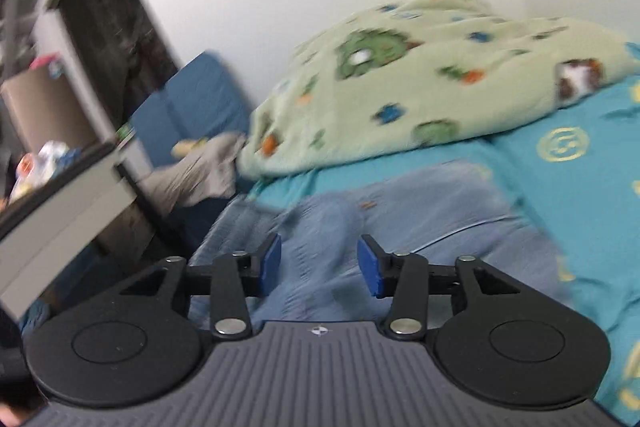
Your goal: Fold clothes
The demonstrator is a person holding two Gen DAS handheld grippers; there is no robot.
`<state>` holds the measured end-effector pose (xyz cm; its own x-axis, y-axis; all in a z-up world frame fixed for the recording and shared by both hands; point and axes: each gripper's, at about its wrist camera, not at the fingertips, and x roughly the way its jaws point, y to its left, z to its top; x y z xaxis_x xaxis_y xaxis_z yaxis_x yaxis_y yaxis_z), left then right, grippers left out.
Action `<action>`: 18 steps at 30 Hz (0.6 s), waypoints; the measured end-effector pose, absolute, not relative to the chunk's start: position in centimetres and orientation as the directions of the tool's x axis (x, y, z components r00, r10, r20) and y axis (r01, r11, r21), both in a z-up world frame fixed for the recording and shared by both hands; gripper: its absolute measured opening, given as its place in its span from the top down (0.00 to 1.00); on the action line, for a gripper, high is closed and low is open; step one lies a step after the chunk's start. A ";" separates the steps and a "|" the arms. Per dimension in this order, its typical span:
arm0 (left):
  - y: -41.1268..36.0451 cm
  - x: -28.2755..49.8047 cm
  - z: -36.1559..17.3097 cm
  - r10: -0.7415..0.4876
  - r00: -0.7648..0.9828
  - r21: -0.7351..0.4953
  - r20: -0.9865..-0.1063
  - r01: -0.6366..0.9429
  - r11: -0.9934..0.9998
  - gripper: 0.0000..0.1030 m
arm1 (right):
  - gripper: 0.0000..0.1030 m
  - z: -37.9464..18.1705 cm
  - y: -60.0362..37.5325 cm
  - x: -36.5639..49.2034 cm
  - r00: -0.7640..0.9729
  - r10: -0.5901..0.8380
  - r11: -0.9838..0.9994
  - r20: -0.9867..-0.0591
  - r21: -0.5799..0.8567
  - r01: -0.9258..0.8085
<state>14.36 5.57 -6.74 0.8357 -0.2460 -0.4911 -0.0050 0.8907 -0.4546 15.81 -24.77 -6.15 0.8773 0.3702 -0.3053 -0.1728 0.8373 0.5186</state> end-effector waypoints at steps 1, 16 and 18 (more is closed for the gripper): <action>5.8 14.4 -7.0 -0.248 0.834 -0.469 -0.493 -0.015 0.883 0.23 | 0.54 -6.2 -25.7 15.9 0.885 0.346 0.835 -0.311 0.531 -0.140; 7.5 16.1 -10.5 -0.335 0.786 -0.639 -0.520 -0.098 0.763 0.21 | 0.28 -11.9 -34.3 18.4 0.876 0.260 0.689 -0.406 0.714 0.127; 7.1 16.4 -10.6 -0.352 0.774 -0.636 -0.526 -0.083 0.767 0.19 | 0.27 -12.7 -34.3 18.8 0.874 0.259 0.682 -0.412 0.719 0.136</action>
<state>16.36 7.15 -10.60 0.7743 -0.3524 -0.5255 -0.0826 0.7672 -0.6361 18.81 -34.32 -12.67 0.8737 0.2591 -0.4118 0.1363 0.6820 0.7185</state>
